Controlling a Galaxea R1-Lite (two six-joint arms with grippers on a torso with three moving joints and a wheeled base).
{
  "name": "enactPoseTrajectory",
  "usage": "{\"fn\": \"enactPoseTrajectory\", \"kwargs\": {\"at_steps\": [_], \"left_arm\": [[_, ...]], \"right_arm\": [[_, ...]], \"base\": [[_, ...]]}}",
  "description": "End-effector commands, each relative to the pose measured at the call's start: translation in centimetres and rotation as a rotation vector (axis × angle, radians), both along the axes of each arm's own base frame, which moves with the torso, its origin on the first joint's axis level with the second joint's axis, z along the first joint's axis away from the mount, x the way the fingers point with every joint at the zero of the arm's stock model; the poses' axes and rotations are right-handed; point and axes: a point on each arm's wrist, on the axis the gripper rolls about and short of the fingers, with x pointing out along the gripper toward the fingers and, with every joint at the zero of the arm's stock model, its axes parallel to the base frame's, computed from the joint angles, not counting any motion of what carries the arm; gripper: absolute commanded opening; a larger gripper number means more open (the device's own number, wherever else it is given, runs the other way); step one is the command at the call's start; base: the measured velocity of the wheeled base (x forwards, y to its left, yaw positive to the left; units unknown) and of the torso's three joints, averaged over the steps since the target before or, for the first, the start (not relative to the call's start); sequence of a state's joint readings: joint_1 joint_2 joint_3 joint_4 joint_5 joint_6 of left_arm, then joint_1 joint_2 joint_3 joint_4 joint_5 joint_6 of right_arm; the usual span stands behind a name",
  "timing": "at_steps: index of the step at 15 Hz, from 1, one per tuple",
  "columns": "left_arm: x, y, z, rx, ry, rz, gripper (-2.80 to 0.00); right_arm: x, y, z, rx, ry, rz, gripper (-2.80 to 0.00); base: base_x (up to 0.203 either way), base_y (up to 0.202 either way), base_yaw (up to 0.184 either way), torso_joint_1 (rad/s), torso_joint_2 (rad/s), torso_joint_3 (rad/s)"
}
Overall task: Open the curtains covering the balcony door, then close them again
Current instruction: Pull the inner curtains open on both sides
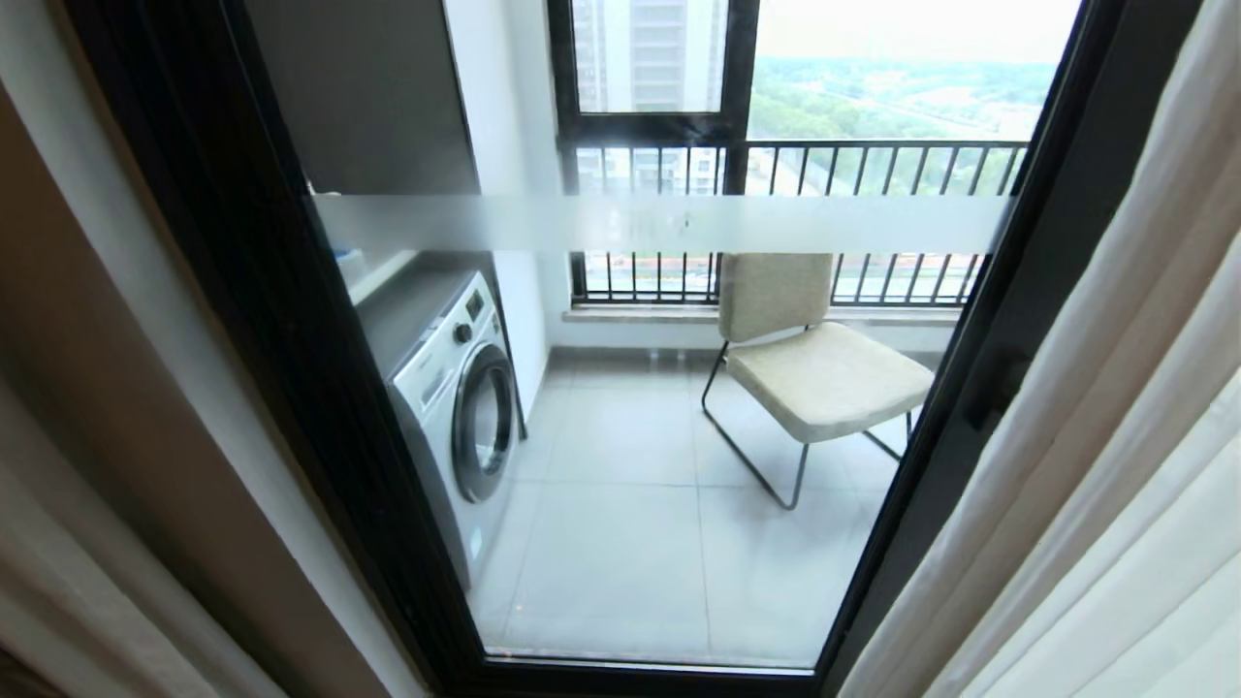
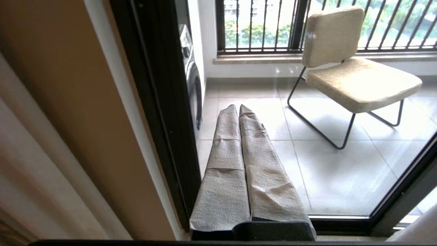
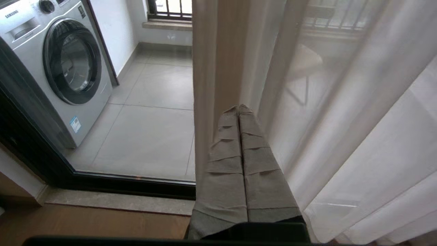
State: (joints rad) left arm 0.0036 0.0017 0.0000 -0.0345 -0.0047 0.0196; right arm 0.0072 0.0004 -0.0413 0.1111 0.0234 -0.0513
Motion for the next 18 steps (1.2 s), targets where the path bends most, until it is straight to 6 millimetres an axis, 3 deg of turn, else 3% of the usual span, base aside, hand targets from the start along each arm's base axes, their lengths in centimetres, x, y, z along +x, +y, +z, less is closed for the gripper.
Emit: {"fn": "enactPoseTrajectory", "kwargs": {"at_steps": [1, 5, 13, 18], "left_arm": [[-0.01, 0.0, 0.0, 0.0, -0.003, 0.001, -2.8], [-0.01, 0.0, -0.01, 0.0, -0.001, 0.001, -2.8], [-0.01, 0.0, 0.0, 0.0, -0.003, 0.001, -2.8], [-0.01, 0.0, 0.0, 0.0, -0.003, 0.003, -2.8]], "right_arm": [[0.0, 0.0, -0.01, -0.001, 0.0, 0.0, -2.8], [0.0, 0.0, 0.01, -0.001, -0.001, 0.001, -2.8], [0.0, 0.0, 0.01, -0.002, -0.001, 0.001, -2.8], [0.0, 0.0, 0.01, -0.002, -0.001, 0.002, -2.8]], "base": [[-0.001, -0.186, -0.132, 0.003, 0.0, 0.006], [0.002, -0.187, -0.1, 0.003, 0.0, 0.005], [0.0, -0.189, -0.002, 0.001, 0.0, 0.004], [0.0, -0.043, -0.001, 0.001, 0.0, 0.0]]}}
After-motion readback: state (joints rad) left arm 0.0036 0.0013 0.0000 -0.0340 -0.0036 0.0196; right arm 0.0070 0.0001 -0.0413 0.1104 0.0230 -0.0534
